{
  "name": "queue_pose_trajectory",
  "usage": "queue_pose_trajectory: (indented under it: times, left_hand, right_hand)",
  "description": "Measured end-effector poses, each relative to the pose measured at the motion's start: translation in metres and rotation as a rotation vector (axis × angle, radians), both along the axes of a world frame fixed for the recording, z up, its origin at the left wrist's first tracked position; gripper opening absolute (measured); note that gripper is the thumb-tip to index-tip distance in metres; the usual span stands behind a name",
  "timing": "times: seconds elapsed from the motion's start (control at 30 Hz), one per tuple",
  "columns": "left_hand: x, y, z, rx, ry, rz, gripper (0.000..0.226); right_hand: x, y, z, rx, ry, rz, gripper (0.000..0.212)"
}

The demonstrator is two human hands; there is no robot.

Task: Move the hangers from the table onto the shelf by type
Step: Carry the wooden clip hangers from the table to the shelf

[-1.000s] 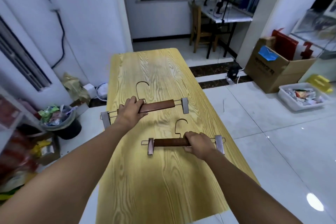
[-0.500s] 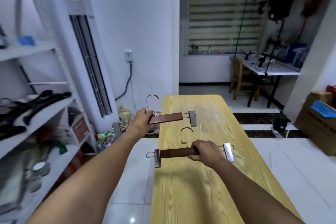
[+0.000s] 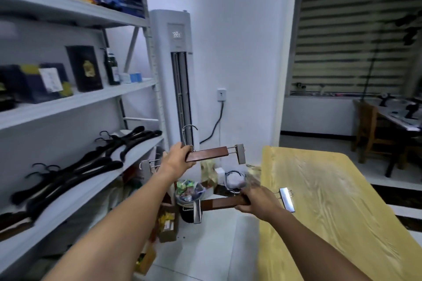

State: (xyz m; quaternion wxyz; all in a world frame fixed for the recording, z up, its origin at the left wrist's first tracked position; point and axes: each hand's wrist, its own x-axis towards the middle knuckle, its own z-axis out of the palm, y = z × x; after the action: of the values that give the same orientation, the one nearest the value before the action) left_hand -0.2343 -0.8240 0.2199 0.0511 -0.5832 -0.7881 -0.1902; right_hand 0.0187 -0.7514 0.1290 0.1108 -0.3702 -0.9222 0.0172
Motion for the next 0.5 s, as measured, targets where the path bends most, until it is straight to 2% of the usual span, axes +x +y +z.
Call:
queue_pose_trajectory:
  times: [0.5]
  left_hand:
    - [-0.19,-0.083,0.001,0.022,0.027,0.234,0.039]
  right_hand:
    - [-0.205,-0.038,0.021,0.05,-0.04,0.264,0.03]
